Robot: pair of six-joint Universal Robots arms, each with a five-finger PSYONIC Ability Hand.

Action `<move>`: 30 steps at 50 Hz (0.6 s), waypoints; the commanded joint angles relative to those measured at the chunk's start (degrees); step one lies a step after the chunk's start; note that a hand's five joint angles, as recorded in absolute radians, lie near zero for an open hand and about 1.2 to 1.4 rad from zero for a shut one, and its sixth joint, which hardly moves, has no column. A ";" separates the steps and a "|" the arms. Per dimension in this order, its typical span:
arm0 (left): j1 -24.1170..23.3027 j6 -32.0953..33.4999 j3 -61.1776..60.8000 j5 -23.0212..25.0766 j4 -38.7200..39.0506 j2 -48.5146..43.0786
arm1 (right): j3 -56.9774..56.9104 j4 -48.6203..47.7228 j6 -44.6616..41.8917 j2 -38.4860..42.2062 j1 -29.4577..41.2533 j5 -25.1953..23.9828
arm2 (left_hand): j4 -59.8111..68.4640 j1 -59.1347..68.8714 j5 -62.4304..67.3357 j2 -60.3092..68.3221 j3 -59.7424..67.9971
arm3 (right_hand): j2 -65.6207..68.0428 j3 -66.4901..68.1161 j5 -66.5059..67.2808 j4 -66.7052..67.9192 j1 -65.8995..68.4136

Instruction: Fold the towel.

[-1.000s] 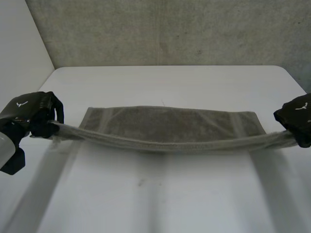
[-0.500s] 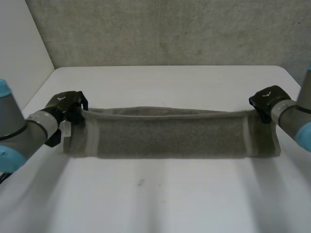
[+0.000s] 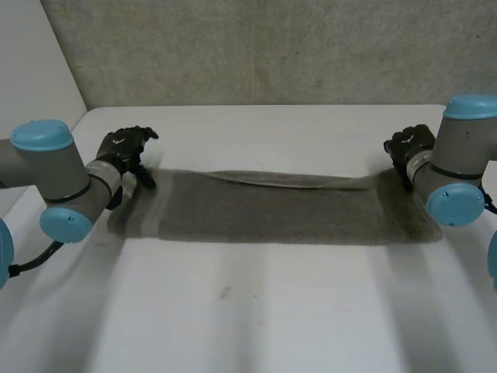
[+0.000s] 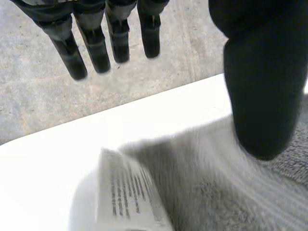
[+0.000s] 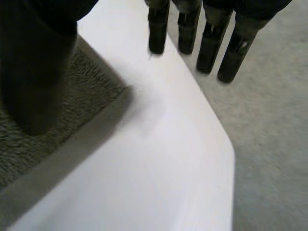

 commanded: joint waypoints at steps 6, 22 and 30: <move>-1.01 -2.35 -6.87 0.09 -0.06 9.52 | 4.47 -0.22 7.02 -12.57 0.40 4.06 | -6.72 -6.53 -7.15 -6.64 -6.64 | -7.41 -7.99 -5.77 -8.31 -7.83; -2.24 -3.50 -29.83 -1.32 0.38 32.84 | 38.48 0.13 9.85 -36.49 -0.39 -5.60 | -6.72 -6.53 -7.15 -6.64 -6.64 | -7.41 -7.99 -5.77 -8.31 -7.83; -4.08 -3.68 -35.01 -1.93 1.79 34.68 | 49.91 -4.42 9.85 -36.68 -3.28 -9.29 | -6.72 -6.53 -7.15 -6.64 -6.64 | 11.18 10.59 12.82 10.28 10.75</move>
